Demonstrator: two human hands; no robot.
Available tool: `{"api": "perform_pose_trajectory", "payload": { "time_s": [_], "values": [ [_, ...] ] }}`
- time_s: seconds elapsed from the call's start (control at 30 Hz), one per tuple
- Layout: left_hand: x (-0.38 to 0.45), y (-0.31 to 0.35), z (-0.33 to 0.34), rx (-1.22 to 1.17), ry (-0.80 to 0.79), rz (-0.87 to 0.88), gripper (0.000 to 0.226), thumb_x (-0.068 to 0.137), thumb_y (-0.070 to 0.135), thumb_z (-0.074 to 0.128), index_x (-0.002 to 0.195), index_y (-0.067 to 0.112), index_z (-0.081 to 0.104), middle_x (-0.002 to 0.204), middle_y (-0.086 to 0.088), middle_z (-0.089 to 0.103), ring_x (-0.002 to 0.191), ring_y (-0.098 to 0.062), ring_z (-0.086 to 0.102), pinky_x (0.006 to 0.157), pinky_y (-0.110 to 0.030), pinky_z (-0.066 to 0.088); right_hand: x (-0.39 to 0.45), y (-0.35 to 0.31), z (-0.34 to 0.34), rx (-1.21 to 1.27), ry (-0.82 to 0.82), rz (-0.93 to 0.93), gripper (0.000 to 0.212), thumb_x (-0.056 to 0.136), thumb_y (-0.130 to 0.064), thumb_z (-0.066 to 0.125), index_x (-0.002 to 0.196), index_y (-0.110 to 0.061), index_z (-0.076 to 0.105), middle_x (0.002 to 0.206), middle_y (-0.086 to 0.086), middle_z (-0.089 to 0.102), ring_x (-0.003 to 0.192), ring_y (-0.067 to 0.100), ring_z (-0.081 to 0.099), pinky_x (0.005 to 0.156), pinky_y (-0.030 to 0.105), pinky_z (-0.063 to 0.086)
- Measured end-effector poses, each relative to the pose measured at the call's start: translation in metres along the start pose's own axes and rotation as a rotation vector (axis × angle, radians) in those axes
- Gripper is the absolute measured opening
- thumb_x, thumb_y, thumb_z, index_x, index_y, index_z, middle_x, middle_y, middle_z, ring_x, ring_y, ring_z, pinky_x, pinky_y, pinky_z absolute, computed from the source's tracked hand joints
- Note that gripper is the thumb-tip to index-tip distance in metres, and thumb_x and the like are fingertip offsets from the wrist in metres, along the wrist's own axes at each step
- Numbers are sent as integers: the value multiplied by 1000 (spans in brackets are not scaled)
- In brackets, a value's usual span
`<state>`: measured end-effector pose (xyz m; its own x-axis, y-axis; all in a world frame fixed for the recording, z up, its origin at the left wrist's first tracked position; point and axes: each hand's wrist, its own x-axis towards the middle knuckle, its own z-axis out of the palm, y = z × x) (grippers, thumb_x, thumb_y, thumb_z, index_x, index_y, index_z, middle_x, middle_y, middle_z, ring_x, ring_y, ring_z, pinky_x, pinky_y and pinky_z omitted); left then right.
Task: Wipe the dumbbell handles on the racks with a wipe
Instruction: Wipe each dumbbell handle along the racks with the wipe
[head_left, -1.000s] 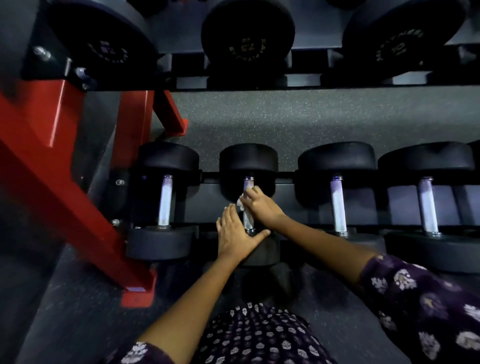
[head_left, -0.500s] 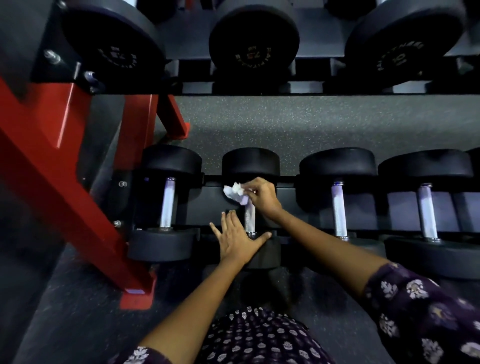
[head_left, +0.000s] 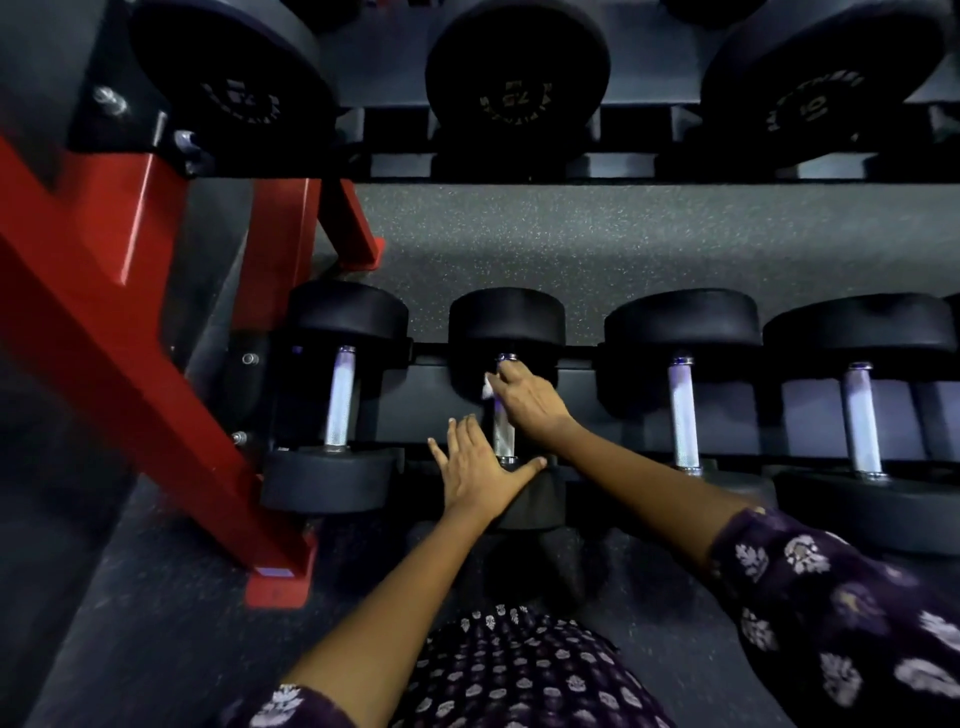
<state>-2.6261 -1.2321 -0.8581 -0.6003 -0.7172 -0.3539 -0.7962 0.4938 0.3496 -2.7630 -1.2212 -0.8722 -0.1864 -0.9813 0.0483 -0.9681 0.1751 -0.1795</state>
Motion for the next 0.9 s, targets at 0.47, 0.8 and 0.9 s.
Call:
{"api": "perform_pose_trajectory", "payload": {
  "time_s": [0.47,0.8,0.9],
  "values": [
    [-1,1,-4,74,-54,5,126,70,87,44,152,0,2,162,-13,6,149,-26,-4,119,-51,-6,9,7,-2,-496,-315,-530,8,61,-21,74,58,-21,66,62,-10,61,65,13,57,72,22,36],
    [-9,-8,-3,-13,-82,44,133,67,81,58,152,1,-5,162,-10,-1,149,-23,-4,119,-47,0,4,8,-8,-606,-394,-659,13,66,-29,64,56,-23,68,60,-11,58,58,10,56,76,25,30],
    [-18,-15,4,-82,-55,48,126,71,77,58,152,1,-1,162,-11,3,149,-24,-2,121,-43,3,12,16,-12,-532,-337,-628,35,73,-22,36,58,-23,68,62,-10,58,60,13,57,71,24,32]
  ]
}}
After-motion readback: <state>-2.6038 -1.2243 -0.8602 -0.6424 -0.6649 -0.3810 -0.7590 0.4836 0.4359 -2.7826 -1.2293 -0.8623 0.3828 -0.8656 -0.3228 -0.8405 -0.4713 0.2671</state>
